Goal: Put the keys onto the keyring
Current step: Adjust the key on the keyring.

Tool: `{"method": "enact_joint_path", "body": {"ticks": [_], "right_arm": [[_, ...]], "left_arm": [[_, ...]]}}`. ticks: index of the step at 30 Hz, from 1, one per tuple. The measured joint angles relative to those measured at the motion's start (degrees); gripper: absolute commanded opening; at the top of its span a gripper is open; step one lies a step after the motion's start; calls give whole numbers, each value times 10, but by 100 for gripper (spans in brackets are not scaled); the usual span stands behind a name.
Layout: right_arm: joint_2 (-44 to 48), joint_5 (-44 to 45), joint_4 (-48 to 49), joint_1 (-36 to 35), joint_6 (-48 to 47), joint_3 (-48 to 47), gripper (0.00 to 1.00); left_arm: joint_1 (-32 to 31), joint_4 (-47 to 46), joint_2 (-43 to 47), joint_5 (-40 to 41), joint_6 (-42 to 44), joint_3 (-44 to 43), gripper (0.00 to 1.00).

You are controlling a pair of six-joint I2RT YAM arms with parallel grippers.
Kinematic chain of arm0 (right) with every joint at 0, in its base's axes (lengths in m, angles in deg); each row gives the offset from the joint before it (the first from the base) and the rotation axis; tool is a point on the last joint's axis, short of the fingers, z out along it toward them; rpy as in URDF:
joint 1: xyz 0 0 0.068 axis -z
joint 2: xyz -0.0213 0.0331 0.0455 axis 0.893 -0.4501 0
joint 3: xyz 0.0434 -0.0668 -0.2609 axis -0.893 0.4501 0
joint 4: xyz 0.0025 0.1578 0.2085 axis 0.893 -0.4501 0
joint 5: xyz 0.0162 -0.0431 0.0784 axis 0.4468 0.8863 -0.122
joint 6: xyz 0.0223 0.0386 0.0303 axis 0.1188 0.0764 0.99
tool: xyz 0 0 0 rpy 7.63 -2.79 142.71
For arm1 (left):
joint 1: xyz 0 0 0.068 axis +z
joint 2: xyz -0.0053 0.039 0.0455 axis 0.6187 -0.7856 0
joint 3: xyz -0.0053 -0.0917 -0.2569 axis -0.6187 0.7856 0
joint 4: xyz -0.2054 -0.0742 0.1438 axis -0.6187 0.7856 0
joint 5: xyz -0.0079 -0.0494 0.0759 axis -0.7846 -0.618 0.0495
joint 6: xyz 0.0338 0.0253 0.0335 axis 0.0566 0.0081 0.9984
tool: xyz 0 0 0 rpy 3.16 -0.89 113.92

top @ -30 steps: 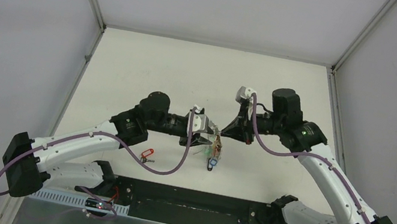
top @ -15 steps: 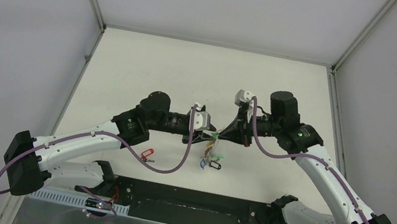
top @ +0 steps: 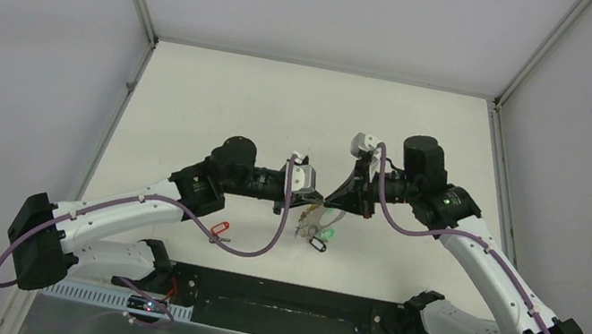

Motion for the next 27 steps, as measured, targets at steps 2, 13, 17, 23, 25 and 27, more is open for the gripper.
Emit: {"method": "enact_joint_path", "body": {"ticks": [2,13,17,23,25,27], "right_arm": [[0,-1,2,0,1,1,0],[9,24,3,0,-12,1,45],[16,34,-1,0,-19,1,48],[21,37,4,0,-18,9,47],[24,37,11,0,-12,13,46],[27,36,24,-1,-2,20,42]], "left_arm": [[0,0,0,1,0,0,0],[0,135,-33,24,-21,-97,0],[-1,221,-54,36,-27,-158,0],[-15,337,-65,72,-24,-227,0],[-19,371,-71,85,-19,-250,0],[-26,406,-79,99,-10,-276,0]]}}
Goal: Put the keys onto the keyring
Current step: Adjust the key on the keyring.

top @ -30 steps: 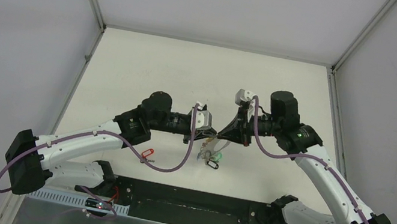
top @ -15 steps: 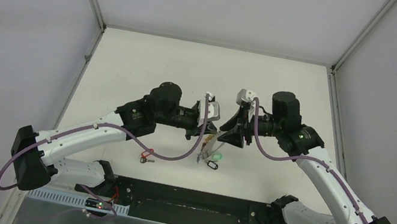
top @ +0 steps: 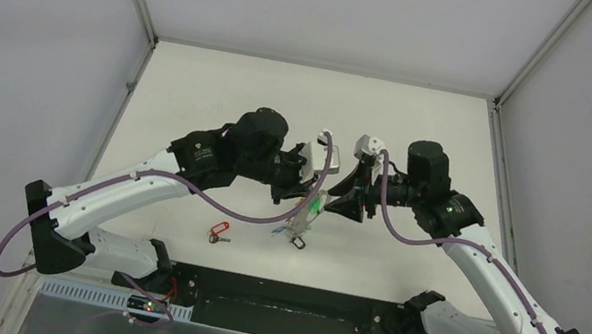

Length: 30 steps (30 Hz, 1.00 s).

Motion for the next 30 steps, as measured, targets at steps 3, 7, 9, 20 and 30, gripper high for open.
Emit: {"method": "enact_joint_path", "body": {"ticks": [3,7,9,20,30], "right_arm": [[4,-3,29,-3,19,14,32],[5,-7,66,-14,51,27,30],[5,-8,86,-20,65,34,30],[-12,0,249,-60,151,130,28],[-22,15,335,-73,181,148,16]], "left_arm": [[-10,44,-12,21,13,-31,0],[-27,97,-34,49,31,-65,0],[-30,117,-45,59,37,-76,0],[-37,151,-75,79,45,-83,0],[-45,160,-78,78,49,-84,0]]}}
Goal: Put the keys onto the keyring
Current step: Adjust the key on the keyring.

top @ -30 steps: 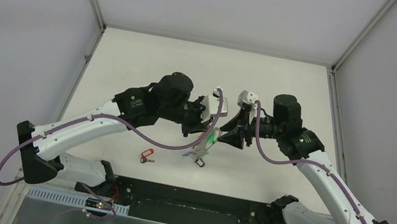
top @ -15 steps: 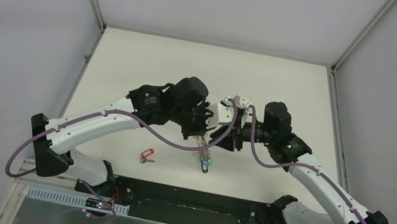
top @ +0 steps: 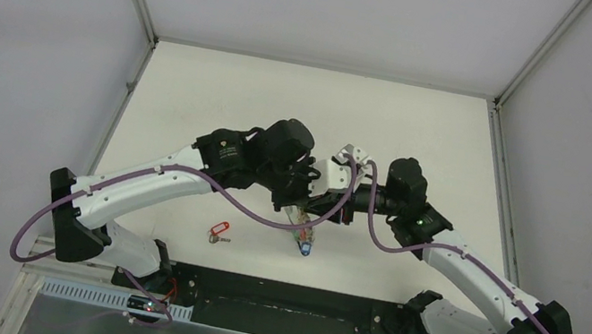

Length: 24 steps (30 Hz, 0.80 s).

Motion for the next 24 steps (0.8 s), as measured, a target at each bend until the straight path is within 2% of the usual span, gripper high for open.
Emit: {"method": "enact_joint_path", "body": {"ticks": [3,8,9,12,13,15,19,24], "right_arm": [[0,1,14,0,4,6,0],[-5,-11,23,0,8,9,0],[-6,-12,24,0,8,9,0],[-6,-13,26,0,7,10,0],[-6,-11,26,0,5,12,0],[-5,-9,26,0,3,20,0],[-1,-4,26,0,0,39,0],[13,7,44,0,1,64,0]], "left_arm": [[0,0,0,0,7,0,0],[0,4,0,1,10,0,0],[0,4,0,1,10,0,5],[0,3,0,2,12,0,40],[0,2,1,2,9,0,47],[0,-12,6,2,-3,3,54],[18,-67,45,-12,-54,39,62],[96,-171,120,-61,-163,112,72]]}}
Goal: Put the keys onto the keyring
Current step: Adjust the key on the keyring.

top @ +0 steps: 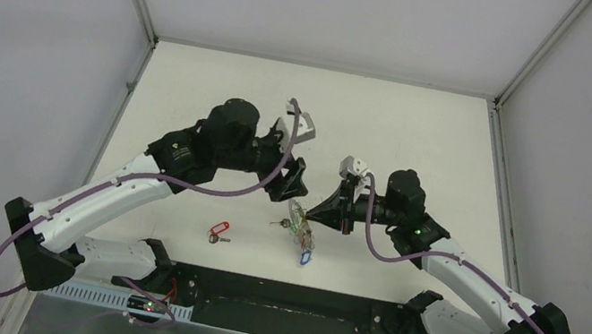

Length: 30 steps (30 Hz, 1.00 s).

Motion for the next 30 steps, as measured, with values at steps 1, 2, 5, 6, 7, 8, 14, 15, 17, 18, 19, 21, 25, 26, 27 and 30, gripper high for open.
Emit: {"method": "enact_joint_path", "body": {"ticks": [1,2,5,6,7,8,14,15,17,18,19,21,25,26,27,30], "right_arm": [[3,2,6,0,2,4,0],[6,3,11,0,2,7,0],[10,5,25,2,11,11,0],[10,7,30,3,17,11,0],[10,12,35,5,27,11,0],[10,19,39,7,42,11,0],[-9,61,42,25,132,3,0],[-12,65,41,26,141,3,0],[-12,72,38,26,151,3,0],[-12,75,37,26,152,3,0],[-12,78,36,26,153,3,0],[-12,81,31,26,151,3,0],[-11,82,21,26,149,3,0],[-11,82,18,26,149,3,0],[-11,82,15,26,148,3,0],[-11,82,9,26,147,3,0]], "left_arm": [[15,-21,13,-6,-25,15,74],[26,-35,22,-12,-44,25,74],[66,-82,50,-30,-119,68,77],[78,-93,58,-31,-145,83,78],[90,-100,65,-30,-170,98,78],[99,-104,70,-30,-190,109,78],[131,-99,109,16,-307,181,75],[131,-87,115,28,-324,187,74],[131,-59,125,53,-356,194,73],[131,-39,131,66,-378,197,72],[131,-22,136,78,-400,200,71],[131,20,141,98,-445,209,70],[131,104,133,120,-520,235,68],[131,126,128,123,-533,240,68],[131,146,122,130,-545,244,68],[131,212,100,168,-574,248,67]]}}
